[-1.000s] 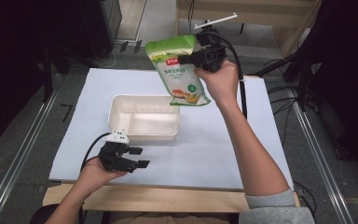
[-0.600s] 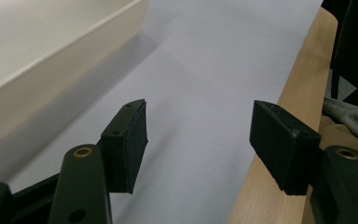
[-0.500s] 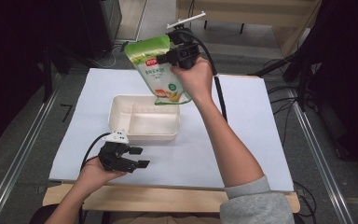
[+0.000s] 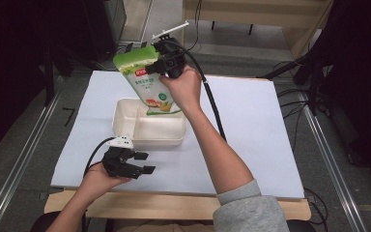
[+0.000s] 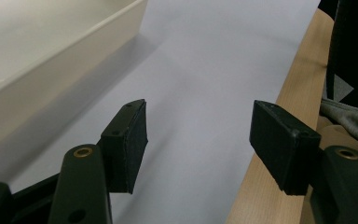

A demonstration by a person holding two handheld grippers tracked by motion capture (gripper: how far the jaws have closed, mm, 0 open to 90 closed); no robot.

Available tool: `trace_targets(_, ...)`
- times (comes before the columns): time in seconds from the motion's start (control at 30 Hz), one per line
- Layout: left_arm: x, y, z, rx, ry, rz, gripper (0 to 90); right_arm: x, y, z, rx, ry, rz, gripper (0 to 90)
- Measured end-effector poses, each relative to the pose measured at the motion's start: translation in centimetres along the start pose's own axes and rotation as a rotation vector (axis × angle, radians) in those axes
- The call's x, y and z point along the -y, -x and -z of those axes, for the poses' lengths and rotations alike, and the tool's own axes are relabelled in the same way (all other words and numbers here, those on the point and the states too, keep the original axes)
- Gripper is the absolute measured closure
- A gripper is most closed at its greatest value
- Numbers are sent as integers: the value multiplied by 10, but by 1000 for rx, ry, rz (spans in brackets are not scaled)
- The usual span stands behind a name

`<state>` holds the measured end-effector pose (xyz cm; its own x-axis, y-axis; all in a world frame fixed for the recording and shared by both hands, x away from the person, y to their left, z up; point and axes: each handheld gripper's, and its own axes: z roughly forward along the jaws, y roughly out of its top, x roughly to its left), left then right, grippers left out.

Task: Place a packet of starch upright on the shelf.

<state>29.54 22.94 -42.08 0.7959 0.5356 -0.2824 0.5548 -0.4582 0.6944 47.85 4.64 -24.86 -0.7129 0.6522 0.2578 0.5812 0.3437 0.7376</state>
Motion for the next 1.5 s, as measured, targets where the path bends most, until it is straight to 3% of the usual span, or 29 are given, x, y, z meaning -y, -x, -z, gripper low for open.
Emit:
trace_targets(0.27, 0, 0, 0, 0, 5, -4, 374, 9, -6, -26, -3, -52, 17, 897)
trace_targets(0.43, 0, 0, 1, -1, 5, -7, 374, 22, -2, -40, 3, -80, 14, 896)
trace_targets(0.57, 0, 0, 0, -3, 2, -9, 374, 37, 10, -50, 2, -90, -10, 895)
trace_targets(0.93, 0, 0, -2, 5, -6, -9, 374, 62, 44, -38, -27, -52, -56, 885)
trace_targets(1.27, -1, 0, -2, 2, -10, -11, 374, 81, 65, -29, 0, -51, -67, 875)
trace_targets(1.5, -1, 0, -2, 2, -14, -12, 374, 91, 75, -27, 16, -46, -66, 790)
